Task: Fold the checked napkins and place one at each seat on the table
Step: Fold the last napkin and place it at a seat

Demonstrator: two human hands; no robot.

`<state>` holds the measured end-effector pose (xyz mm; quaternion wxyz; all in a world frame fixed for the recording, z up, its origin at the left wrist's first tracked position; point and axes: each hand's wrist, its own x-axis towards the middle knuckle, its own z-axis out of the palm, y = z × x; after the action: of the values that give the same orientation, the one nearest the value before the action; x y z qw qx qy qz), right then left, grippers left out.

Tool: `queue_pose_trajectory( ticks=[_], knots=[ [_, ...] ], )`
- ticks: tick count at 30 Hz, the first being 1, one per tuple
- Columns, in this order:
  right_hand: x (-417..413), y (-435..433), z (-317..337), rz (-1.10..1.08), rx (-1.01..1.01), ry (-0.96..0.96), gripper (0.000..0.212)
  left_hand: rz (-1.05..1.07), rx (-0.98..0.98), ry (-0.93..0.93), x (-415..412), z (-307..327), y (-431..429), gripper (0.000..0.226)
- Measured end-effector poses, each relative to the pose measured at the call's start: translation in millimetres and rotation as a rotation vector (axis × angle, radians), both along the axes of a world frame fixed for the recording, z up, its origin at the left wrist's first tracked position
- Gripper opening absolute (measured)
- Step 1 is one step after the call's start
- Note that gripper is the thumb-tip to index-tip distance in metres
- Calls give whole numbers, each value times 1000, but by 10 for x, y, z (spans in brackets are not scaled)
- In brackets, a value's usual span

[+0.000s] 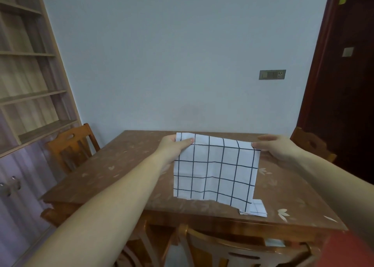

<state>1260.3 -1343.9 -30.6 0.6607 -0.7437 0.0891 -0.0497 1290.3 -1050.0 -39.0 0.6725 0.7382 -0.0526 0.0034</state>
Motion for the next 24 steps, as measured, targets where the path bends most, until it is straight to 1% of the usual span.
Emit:
queue_pose_trajectory(
  ticks=[3, 6, 9, 10, 11, 14, 15, 18, 19, 22, 24],
  knots=[
    [-28, 48, 6, -65, 29, -67, 58, 40, -15, 14, -7, 4, -6, 9],
    [-59, 73, 41, -128, 13, -131, 46, 89, -48, 39, 8, 17, -14, 13],
    [-87, 66, 70, -181, 31, -166, 27, 144, -98, 90, 50, 10, -18, 32],
    [-104, 64, 86, -193, 47, -179, 23, 165, -114, 110, 57, 8, -24, 38],
    [-117, 60, 101, -196, 64, -184, 22, 187, -133, 125, 60, 7, -31, 40],
    [-129, 34, 141, -142, 104, -169, 23, 238, -161, 132, 57, 42, -34, 23],
    [-131, 24, 159, -122, 108, -167, 22, 252, -162, 125, 45, 61, -34, 22],
    [-125, 6, 205, -115, 100, -176, 18, 246, -189, 79, 44, 104, -20, 43],
    [-123, 5, 219, -127, 93, -176, 18, 223, -187, 61, 24, 127, -22, 43],
    [-138, -1, 261, -149, 98, -148, 19, 156, -144, -2, -41, 203, -25, 27],
    [-161, -8, 295, -156, 112, -119, 20, 106, -80, -48, -86, 246, -8, 21]
  ],
)
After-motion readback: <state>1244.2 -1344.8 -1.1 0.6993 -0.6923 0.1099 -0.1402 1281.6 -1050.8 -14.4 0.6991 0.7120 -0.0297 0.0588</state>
